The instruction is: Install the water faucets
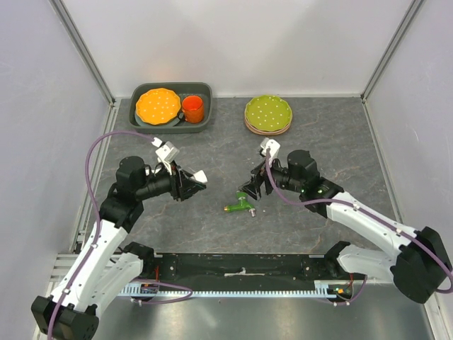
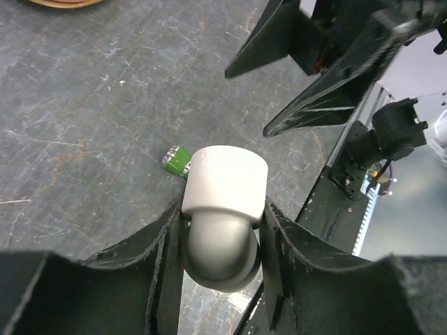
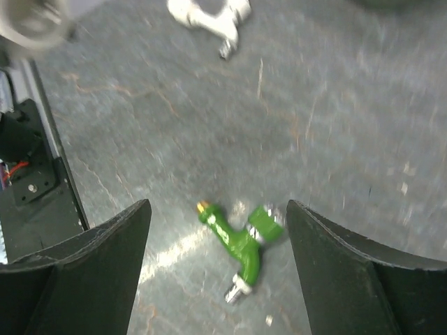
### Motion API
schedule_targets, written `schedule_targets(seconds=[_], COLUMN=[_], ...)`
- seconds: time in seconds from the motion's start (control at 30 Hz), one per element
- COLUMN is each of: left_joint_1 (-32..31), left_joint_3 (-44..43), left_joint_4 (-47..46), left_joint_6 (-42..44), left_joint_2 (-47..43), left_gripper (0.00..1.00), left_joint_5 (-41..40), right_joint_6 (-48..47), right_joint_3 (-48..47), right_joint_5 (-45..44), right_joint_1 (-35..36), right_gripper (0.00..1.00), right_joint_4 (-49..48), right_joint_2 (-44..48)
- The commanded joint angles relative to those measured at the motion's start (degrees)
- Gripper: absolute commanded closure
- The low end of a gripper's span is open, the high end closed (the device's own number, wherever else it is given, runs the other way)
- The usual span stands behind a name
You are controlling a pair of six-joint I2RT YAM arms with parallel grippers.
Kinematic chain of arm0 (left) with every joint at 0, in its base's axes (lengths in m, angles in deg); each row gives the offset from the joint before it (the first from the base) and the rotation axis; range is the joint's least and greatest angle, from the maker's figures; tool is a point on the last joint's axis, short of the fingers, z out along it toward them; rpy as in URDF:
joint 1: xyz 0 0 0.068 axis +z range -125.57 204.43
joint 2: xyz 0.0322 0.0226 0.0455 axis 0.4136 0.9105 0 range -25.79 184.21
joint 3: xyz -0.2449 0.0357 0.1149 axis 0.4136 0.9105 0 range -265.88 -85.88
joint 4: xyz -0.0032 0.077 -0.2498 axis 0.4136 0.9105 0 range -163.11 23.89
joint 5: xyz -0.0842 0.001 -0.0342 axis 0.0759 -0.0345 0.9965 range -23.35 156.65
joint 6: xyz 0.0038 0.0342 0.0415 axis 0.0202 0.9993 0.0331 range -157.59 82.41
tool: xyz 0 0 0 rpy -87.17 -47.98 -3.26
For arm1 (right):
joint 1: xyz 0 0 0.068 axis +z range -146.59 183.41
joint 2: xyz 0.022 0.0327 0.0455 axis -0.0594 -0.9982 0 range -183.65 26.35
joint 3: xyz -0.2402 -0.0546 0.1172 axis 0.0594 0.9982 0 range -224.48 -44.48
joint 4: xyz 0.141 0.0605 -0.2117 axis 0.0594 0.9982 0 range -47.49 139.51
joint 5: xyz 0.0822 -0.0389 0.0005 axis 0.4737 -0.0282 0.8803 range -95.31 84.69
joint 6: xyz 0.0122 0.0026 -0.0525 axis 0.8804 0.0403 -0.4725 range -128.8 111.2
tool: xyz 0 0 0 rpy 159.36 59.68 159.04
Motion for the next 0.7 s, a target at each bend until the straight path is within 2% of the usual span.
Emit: schedule_targets(seconds=[0.0,0.13,0.2,0.4,0.67], left_joint_1=[-0.1,-0.1,-0.1,-0.1,0.0], left_joint_3=[0.5,0.8,1.0,1.3,2.0], left_joint_4=[0.6,1.4,1.8,3.0,3.6], left_joint_6=[4.0,4.4,4.2,3.9,3.0], left_joint_2=[-1.8,-2.3,-2.7,-5.0,-5.8], left_gripper=[0.98,0.98,0.98,0.98,0.98], left_joint_5=[-3.9,-4.3,-4.5,-6.8,-7.8], right_joint_6=[5.7,5.0,5.0,7.0,9.2], right_joint_3=[-0.2,-1.2,-2.6,-4.2,-8.5], right_joint_5=[-5.2,-6.3,-6.5,-9.4,-13.5], right_joint_1=[0.0,0.1,0.0,0.5,4.4], right_gripper=[0.15,0.18,0.22,0.31,0.35], right_joint_4=[10.0,16.2,19.2,21.0,21.6], right_joint_2=[-3.5,-9.4,-12.2,-20.6,-27.4])
